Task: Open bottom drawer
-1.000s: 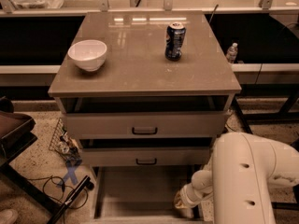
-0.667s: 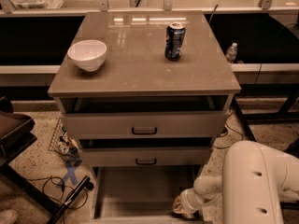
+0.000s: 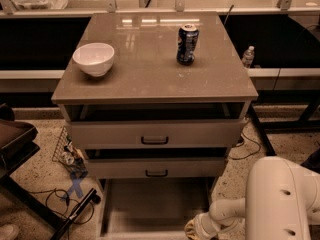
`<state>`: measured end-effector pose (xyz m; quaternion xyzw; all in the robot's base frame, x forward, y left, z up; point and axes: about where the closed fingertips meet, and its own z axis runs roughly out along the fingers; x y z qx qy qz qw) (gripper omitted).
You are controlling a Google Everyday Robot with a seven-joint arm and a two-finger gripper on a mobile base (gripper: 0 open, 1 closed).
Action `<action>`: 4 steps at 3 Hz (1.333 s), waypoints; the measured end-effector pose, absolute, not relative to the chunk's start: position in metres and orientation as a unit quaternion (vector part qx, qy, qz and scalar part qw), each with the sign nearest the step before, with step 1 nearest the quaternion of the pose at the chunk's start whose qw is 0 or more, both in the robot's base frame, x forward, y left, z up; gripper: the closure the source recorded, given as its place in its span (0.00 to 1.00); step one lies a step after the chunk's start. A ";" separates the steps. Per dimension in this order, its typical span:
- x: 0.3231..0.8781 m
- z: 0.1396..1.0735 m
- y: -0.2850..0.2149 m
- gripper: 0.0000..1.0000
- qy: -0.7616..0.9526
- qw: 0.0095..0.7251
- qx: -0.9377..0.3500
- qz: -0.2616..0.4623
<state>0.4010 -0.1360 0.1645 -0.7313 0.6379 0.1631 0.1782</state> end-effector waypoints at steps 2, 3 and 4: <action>0.376 0.151 -0.136 1.00 0.635 0.156 -0.734 0.182; 0.377 0.151 -0.136 1.00 0.635 0.156 -0.734 0.183; 0.355 0.146 -0.132 1.00 0.627 0.136 -0.741 0.200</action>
Offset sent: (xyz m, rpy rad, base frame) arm -0.0754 -0.0012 -0.0427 -0.0290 0.1756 0.0753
